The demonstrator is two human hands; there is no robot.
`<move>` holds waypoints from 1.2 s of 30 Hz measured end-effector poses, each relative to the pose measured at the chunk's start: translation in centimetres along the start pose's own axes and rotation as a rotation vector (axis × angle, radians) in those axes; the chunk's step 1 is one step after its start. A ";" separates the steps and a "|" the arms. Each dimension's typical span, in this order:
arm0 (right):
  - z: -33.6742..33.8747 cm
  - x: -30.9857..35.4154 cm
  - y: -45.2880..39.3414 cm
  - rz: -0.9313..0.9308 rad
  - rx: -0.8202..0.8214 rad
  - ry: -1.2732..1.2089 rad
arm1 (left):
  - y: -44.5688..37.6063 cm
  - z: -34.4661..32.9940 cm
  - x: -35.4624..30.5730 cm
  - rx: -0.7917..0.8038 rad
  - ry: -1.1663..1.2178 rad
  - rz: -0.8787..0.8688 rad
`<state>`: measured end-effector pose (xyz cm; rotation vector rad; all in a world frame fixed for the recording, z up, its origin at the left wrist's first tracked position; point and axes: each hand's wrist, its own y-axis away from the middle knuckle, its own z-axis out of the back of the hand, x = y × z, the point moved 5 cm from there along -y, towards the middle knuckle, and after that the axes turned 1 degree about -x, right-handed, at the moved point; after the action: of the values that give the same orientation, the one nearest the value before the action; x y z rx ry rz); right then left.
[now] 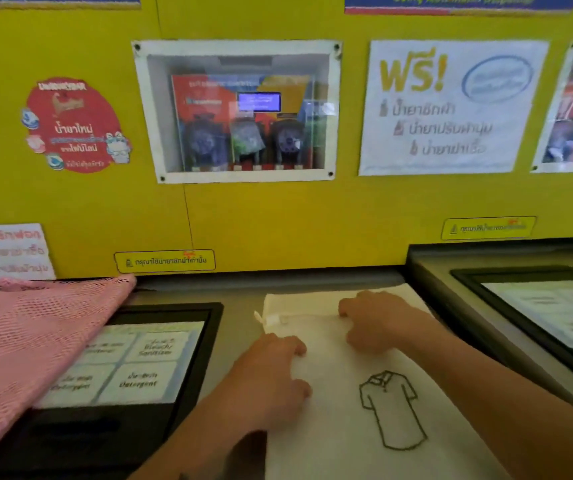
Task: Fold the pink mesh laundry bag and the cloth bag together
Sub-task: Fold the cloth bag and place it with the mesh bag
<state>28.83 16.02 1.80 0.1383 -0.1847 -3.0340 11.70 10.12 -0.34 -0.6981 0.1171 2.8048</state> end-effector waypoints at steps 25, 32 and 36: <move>11.7 29.9 -1.5 0.507 -0.328 -0.239 | 17.2 22.0 21.2 -0.768 -0.191 0.033; 11.8 44.7 -3.5 0.518 -0.374 -0.205 | 19.0 27.3 35.1 -0.675 -0.188 0.333; 8.6 47.6 -1.6 0.585 -0.324 -0.203 | 20.4 24.1 40.1 -0.462 -0.197 0.367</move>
<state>-19.37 13.69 6.08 -0.2134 0.2169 -2.4435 -38.69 2.51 2.42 -0.5243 -0.5031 3.2743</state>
